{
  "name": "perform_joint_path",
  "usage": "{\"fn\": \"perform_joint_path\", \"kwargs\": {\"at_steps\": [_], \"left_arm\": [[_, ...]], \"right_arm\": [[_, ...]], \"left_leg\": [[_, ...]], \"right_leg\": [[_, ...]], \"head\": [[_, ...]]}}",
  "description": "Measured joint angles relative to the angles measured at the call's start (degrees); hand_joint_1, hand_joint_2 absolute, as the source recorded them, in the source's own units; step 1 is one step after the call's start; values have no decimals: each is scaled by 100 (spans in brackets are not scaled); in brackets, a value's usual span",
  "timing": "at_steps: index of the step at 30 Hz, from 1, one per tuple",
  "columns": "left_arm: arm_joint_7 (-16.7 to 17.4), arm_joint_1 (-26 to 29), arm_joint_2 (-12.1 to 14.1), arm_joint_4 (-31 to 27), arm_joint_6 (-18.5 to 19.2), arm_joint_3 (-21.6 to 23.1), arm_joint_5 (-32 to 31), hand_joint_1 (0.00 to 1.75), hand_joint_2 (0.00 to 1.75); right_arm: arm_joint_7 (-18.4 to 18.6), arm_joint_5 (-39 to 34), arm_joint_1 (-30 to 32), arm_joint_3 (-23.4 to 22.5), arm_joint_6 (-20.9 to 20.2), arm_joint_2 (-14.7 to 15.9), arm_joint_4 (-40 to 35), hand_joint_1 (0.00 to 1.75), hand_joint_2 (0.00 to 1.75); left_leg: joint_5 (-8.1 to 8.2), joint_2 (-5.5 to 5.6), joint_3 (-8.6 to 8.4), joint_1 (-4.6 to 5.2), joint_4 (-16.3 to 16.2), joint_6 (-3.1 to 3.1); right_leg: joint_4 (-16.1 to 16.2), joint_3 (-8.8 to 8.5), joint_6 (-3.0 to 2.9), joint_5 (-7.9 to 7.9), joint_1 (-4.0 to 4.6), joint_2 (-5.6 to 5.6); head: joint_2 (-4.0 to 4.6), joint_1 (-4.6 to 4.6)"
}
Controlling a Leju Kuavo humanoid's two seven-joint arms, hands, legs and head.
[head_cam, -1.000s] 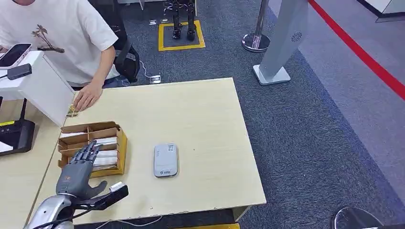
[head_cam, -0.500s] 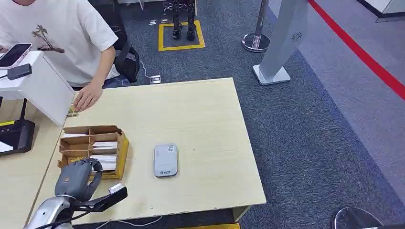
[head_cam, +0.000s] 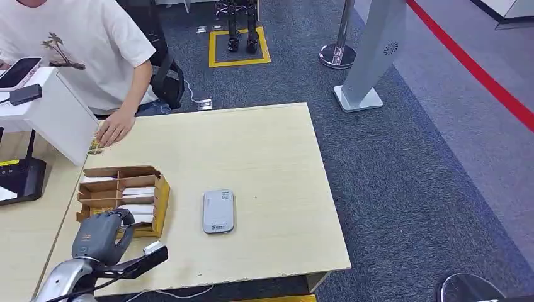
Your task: Pass the card to the sensor for recognition and then transmit it.
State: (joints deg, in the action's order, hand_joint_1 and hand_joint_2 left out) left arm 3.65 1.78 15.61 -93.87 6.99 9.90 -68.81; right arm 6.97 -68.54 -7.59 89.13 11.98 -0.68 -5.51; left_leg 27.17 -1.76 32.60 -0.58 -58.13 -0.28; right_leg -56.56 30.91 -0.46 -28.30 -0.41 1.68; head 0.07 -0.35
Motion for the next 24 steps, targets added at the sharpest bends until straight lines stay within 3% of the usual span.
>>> {"fn": "perform_joint_path", "kwargs": {"at_steps": [6,13,24], "left_arm": [[31,-217,-24,-63,-334,-188,-103,175,175],[28,-745,-94,-64,-378,-592,-310,175,175],[17,-1106,-203,105,-382,-824,-404,175,175]], "right_arm": [[-35,96,-2,0,-15,-2,0,0,0],[-48,218,-5,0,-33,-7,0,0,0],[-48,315,-15,0,-107,-22,-2,0,0]], "left_leg": [[-1,2,0,-1,-1,0],[-5,2,0,-3,-1,-6],[-4,1,1,-3,0,-6]], "right_leg": [[0,1,0,0,1,2],[-1,0,-2,2,3,2],[-1,3,-2,1,3,1]], "head": [[0,0],[0,0],[0,0]]}}
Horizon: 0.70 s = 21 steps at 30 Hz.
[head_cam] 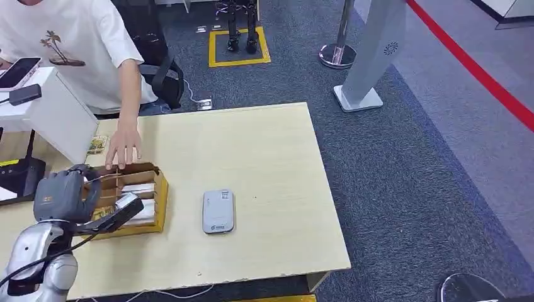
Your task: Pass the card to the sensor for recognition and then transmit it.
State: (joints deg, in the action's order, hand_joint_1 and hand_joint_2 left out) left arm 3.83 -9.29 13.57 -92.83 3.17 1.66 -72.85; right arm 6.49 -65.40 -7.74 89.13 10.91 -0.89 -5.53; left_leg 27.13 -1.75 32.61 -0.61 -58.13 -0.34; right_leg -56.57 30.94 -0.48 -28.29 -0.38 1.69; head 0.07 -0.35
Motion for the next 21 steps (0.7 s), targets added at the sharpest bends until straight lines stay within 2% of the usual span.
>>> {"fn": "perform_joint_path", "kwargs": {"at_steps": [7,21], "left_arm": [[-2,-197,-39,186,2,-215,-9,175,175],[-85,-1120,-44,938,105,-582,-83,175,175]], "right_arm": [[2,81,-9,0,-20,-2,0,0,0],[37,203,-24,0,-92,-2,0,0,0]], "left_leg": [[-1,0,0,-1,0,0],[-1,-2,0,-1,-1,0]], "right_leg": [[0,0,0,0,0,0],[-1,1,-1,1,1,-3]], "head": [[2,0],[0,0]]}}
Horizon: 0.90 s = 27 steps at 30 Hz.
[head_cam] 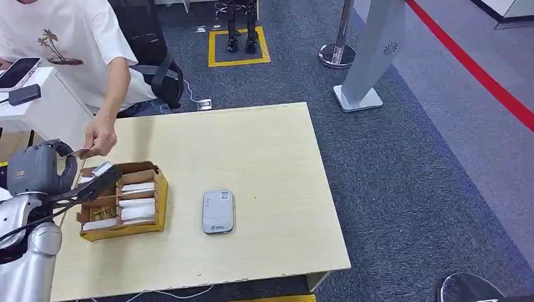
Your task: Pass the card to the sensor for recognition and then transmit it.
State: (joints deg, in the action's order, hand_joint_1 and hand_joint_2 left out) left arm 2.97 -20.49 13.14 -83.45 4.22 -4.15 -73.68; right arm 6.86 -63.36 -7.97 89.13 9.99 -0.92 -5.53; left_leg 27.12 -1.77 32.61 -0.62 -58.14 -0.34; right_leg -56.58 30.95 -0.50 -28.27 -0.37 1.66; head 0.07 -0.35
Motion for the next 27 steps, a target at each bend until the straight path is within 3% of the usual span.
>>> {"fn": "perform_joint_path", "kwargs": {"at_steps": [10,11,12,13,14,15,27], "left_arm": [[-28,-513,24,378,107,-96,-13,175,175],[-31,-549,22,400,109,-101,-11,131,175],[-35,-578,22,419,116,-107,0,7,175],[-37,-602,22,437,114,-114,9,0,175],[-37,-617,20,448,107,-129,41,0,175],[-35,-630,13,448,90,-138,59,0,0],[-22,-540,-199,310,-22,-282,181,0,0]], "right_arm": [[13,-4,-3,0,-26,0,-2,0,0],[13,-4,-3,0,-26,0,-2,0,0],[13,-7,-3,0,-26,0,-2,0,0],[13,-15,-3,0,-24,0,-2,0,0],[13,-20,-3,0,-22,0,-2,0,0],[13,-22,-3,0,-22,0,-2,0,0],[22,-140,-3,0,9,0,-2,0,0]], "left_leg": [[0,0,2,0,0,0],[0,-1,2,0,0,0],[0,-1,2,0,0,0],[1,-2,2,0,0,0],[0,-2,2,0,0,0],[1,-1,3,0,0,0],[0,0,3,0,0,0]], "right_leg": [[0,3,0,0,1,-1],[0,3,0,0,1,-2],[0,3,0,0,0,-3],[0,4,0,0,0,-3],[0,4,0,0,0,-3],[0,4,0,0,0,-3],[0,3,-1,0,0,-1]], "head": [[0,0],[2,0],[0,0],[0,0],[0,0],[0,0],[0,-2]]}}
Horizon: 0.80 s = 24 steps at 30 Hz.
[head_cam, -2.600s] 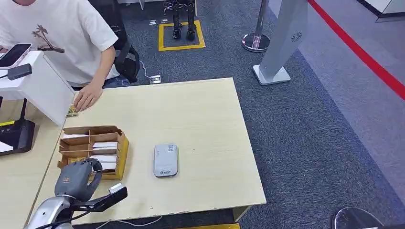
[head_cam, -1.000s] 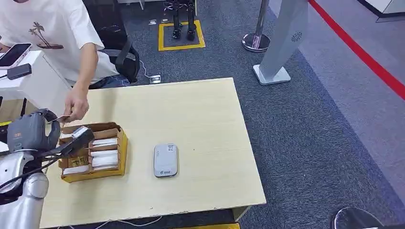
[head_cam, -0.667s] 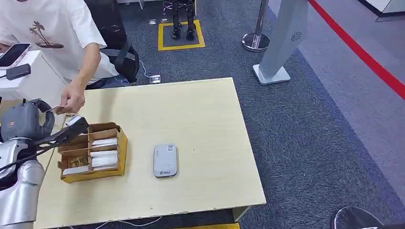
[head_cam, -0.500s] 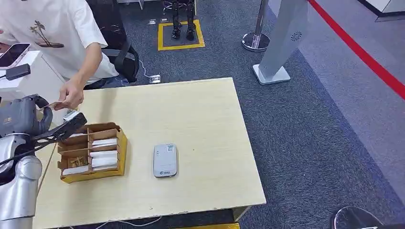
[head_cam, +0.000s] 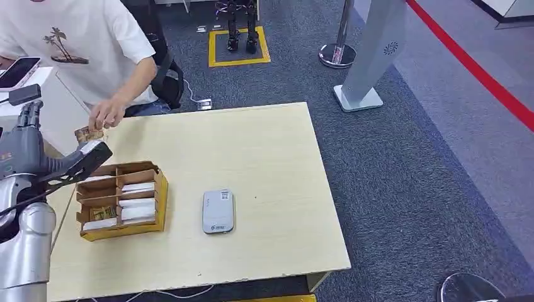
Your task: Pass the card to the sensor for recognition and then transmit it.
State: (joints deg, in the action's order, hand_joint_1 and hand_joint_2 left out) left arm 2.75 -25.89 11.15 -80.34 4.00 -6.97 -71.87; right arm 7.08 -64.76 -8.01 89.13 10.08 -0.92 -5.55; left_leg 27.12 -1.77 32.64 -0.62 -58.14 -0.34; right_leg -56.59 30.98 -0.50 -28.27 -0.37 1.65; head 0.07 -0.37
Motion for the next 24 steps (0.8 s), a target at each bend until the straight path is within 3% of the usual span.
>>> {"fn": "perform_joint_path", "kwargs": {"at_steps": [7,8,11,16,24], "left_arm": [[-155,327,-180,-403,-127,-28,256,0,0],[-231,405,-216,-502,-135,-44,423,0,175],[-465,653,-404,-817,-177,-111,1047,0,175],[-1077,1328,-987,-1588,-227,-267,2925,0,175],[-1742,2638,-1837,-2477,-278,-267,4737,0,175]], "right_arm": [[-15,-96,0,0,70,0,2,0,0],[-28,-129,1,0,74,0,2,0,0],[-46,-214,5,0,76,0,2,0,0],[-48,-389,14,0,94,0,2,0,0],[-107,-603,37,0,190,0,2,0,0]], "left_leg": [[1,0,1,0,0,0],[1,0,1,0,0,0],[1,0,2,1,0,0],[4,0,3,2,0,1],[10,0,4,2,0,1]], "right_leg": [[1,0,0,0,0,0],[1,1,0,0,0,0],[1,1,0,-1,0,0],[3,0,1,-1,-1,0],[6,3,3,-3,-1,1]], "head": [[0,2],[0,2],[2,0],[0,2],[0,0]]}}
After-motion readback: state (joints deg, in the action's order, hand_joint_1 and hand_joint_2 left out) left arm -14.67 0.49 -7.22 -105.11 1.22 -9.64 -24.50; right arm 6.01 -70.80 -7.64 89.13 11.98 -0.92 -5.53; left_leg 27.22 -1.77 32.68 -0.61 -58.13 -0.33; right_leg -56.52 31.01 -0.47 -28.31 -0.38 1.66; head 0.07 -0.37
